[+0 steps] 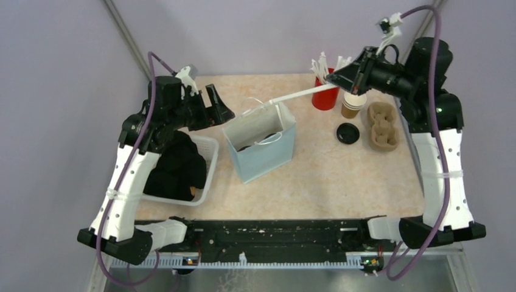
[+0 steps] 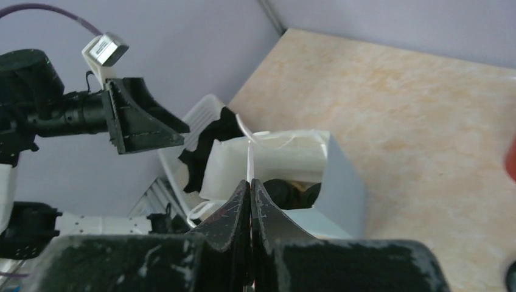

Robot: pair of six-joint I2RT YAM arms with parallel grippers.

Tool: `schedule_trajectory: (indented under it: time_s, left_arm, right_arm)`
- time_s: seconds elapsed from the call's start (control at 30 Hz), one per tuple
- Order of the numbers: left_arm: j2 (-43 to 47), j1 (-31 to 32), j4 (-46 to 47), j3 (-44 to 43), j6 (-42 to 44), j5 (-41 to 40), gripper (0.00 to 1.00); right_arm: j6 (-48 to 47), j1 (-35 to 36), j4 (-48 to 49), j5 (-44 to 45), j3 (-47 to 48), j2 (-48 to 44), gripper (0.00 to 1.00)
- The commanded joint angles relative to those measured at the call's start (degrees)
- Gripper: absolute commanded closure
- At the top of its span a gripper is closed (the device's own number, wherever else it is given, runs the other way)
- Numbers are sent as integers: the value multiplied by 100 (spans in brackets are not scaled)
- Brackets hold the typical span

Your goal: Pack the takeout coffee

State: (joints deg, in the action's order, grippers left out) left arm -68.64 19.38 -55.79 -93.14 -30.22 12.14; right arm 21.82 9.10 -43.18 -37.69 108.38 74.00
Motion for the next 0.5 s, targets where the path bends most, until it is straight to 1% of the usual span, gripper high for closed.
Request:
schedule_trajectory:
  time_s: [0.0,0.17,0.33,0.4,0.43,0.47]
  left_arm:
    - [155,-22,268,23,-54,239,9]
    - [269,-22,110,-20,-22,255,9]
    - [390,-27,-40,-81,42,201,9]
    - [402,-23,-61,-86,42,197,9]
    - [408,-22,-71,-100,42,199,9]
    - [405,-22,-72,-115,42,204,9]
  right_arm:
    - [239,399,-1,-637,-279,270,100]
    - [33,1196,-129,-373,-421,572,100]
    - [149,1792,232,-160,-683,897,100]
    - [138,2013,89,-28,-574,1167,99]
    - [145,2075,-130,68,-426,1353,90]
    - [154,2079,-351,169,-290,1532,76]
